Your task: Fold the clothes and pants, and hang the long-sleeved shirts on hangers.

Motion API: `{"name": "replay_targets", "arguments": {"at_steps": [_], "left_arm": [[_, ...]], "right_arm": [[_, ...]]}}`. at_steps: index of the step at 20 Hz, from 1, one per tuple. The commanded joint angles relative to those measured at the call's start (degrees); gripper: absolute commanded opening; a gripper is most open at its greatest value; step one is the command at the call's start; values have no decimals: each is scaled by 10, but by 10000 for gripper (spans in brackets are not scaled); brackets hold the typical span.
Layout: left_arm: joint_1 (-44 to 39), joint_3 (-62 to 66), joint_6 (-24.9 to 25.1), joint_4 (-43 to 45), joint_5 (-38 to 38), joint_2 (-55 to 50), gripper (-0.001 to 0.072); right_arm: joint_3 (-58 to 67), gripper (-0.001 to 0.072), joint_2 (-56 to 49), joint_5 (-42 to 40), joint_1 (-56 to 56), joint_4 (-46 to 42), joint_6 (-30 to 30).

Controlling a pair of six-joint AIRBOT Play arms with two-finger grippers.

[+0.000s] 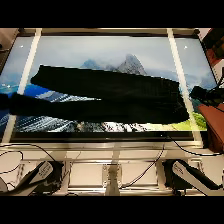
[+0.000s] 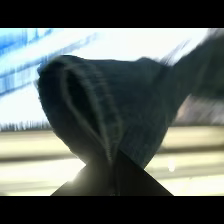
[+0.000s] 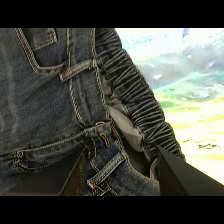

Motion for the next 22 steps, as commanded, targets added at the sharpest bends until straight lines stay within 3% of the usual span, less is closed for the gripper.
{"name": "replay_targets", "arguments": {"at_steps": [1, 5, 6, 7, 8, 10, 12, 13, 18, 22], "left_arm": [[-7, -139, -10, 136, 66, 7, 28], [-7, -165, -8, 154, 203, -27, 64], [-7, -165, -6, 155, 227, -32, 260], [-6, -165, 6, 155, 247, -36, 622], [-6, -165, 28, 155, 258, -38, 705], [-6, -165, 84, 154, 258, -40, 695], [-6, -166, 141, 149, 238, -42, 561], [-6, -166, 174, 134, 223, -47, 544], [-17, -209, 229, 43, 218, -55, 565], [-83, -275, 256, 126, 229, -46, 567]], "right_arm": [[0, 493, 0, 9, 0, -3, -2], [0, 493, 0, 8, 0, -7, -2], [0, 493, 0, 9, 0, -7, -2], [0, 493, 0, 10, 0, -6, -2], [0, 493, 0, 11, 0, -4, -1], [0, 493, 0, 13, 0, 2, 1], [0, 493, 0, 14, 0, 4, 3], [0, 493, 0, 14, 0, 4, 3], [0, 493, 0, 13, 0, 4, 2], [0, 493, 0, 16, 0, 4, 2]]}}
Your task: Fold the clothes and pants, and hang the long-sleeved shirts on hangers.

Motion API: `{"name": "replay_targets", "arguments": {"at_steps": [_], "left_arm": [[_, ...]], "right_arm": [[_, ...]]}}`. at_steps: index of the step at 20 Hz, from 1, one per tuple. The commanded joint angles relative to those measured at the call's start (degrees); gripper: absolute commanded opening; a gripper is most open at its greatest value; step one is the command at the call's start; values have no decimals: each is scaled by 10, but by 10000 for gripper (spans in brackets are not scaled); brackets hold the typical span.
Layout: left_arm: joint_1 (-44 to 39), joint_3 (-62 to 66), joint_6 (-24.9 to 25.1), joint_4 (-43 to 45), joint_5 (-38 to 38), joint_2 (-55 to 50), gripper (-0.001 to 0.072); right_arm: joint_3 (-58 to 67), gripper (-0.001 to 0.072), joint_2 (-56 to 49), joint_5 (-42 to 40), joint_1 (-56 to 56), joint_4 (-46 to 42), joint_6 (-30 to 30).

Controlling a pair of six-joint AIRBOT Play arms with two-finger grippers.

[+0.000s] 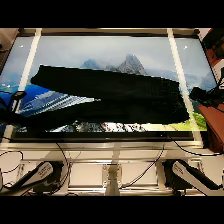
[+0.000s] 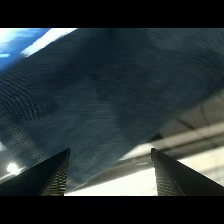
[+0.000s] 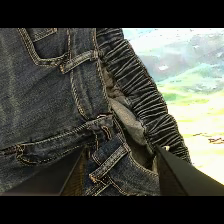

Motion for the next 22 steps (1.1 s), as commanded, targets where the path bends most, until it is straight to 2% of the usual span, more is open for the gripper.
{"name": "replay_targets", "arguments": {"at_steps": [1, 6, 7, 8, 9, 10, 16, 22], "left_arm": [[-52, -52, 29, 81, 25, 11, 567], [-68, -104, -25, 97, 159, 17, 557], [-68, -113, -25, 100, 177, 17, 525], [-68, -118, -24, 103, 184, 17, 374], [-68, -117, -25, 104, 182, 18, 135], [-68, -116, -24, 104, 182, 22, 36], [-68, -115, -24, 177, 180, 99, 29], [-68, -116, -13, 195, 198, 224, 28]], "right_arm": [[0, 493, 0, 2, 0, 0, 0], [0, 493, 0, 2, 0, 1, 0], [0, 493, 0, 2, 0, 1, 0], [0, 493, 0, 3, 0, 1, 0], [0, 493, 0, 5, 0, 1, 0], [0, 493, 0, 8, 0, 1, 0], [0, 493, 0, 17, 0, 1, 0], [0, 493, 0, 17, 0, 1, 0]]}}
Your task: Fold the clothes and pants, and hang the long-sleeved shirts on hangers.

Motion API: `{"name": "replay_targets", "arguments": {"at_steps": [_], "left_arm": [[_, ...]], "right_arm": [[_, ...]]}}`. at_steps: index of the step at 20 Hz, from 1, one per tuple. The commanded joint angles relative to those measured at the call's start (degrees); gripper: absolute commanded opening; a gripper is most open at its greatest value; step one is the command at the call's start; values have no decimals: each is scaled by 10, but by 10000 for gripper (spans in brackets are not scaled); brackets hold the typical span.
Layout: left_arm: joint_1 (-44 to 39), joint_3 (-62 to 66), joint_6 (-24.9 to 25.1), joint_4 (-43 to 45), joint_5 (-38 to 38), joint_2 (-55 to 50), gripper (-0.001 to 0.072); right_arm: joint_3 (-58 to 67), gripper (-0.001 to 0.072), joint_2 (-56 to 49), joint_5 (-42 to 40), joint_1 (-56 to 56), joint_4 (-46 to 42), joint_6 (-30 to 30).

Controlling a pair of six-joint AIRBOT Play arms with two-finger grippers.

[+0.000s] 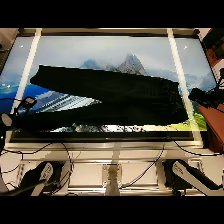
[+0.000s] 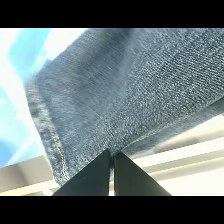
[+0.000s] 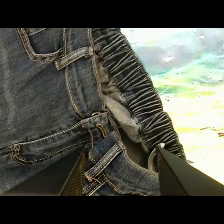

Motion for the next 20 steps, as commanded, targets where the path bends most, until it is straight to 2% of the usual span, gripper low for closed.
{"name": "replay_targets", "arguments": {"at_steps": [1, 4, 7, 9, 11, 14, 16, 20], "left_arm": [[0, 0, 18, 13, 33, 66, 29], [0, 0, 21, 4, 150, 71, 28], [0, 0, 21, -70, 275, 34, 27], [0, 0, 21, -119, 306, -28, 27], [-9, 0, 21, -130, 353, -104, 28], [-47, 0, 16, -130, 487, -199, 27], [-67, 0, -30, -130, 597, -242, 27], [-66, 1, -220, -130, 759, -287, 27]], "right_arm": [[0, 493, 0, 1, 0, 0, 0], [0, 493, 0, 1, 0, 0, 0], [0, 493, 0, -2, 0, 0, 0], [0, 493, 0, -6, 0, 0, 0], [0, 493, 0, -7, 0, 0, 0], [0, 493, 0, -7, 0, 0, 0], [0, 493, 0, -7, 0, 0, 0], [0, 493, 0, -8, 0, 0, 0]]}}
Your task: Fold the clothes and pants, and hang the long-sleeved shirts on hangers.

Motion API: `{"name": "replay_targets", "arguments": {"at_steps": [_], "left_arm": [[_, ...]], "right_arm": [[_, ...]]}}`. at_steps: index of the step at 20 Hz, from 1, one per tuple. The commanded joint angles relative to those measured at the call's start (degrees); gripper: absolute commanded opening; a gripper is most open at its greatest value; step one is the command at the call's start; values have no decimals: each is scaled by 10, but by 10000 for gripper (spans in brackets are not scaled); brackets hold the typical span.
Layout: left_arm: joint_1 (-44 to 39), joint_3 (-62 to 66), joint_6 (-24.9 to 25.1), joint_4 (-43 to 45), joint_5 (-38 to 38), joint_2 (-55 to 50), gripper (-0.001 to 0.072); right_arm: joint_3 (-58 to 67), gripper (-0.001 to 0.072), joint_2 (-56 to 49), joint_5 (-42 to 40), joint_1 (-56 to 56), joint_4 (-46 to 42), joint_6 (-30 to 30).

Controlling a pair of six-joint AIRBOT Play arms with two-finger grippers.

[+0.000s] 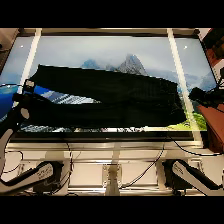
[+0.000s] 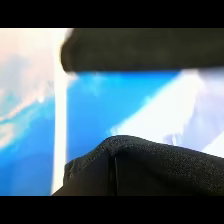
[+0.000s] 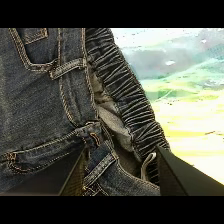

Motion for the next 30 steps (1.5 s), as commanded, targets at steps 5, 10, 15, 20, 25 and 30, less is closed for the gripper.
{"name": "replay_targets", "arguments": {"at_steps": [5, 10, 15, 20, 25, 30], "left_arm": [[-4, 36, -179, -4, 164, -83, 70], [8, 56, -179, -136, 125, -92, 706], [117, 139, -179, -177, -245, -45, 704], [289, 181, -178, -177, -507, -36, 693], [369, 181, -99, -213, -624, -93, 693], [361, 181, -21, -413, -626, -166, 692]], "right_arm": [[0, 493, -1, -27, 0, 9, 0], [0, 493, -1, -34, 0, 30, 0], [0, 493, -1, -34, 0, 30, 0], [0, 493, -1, -33, 0, 31, 0], [0, 493, -1, -34, 0, 33, 0], [0, 493, -1, -34, 0, 72, 0]]}}
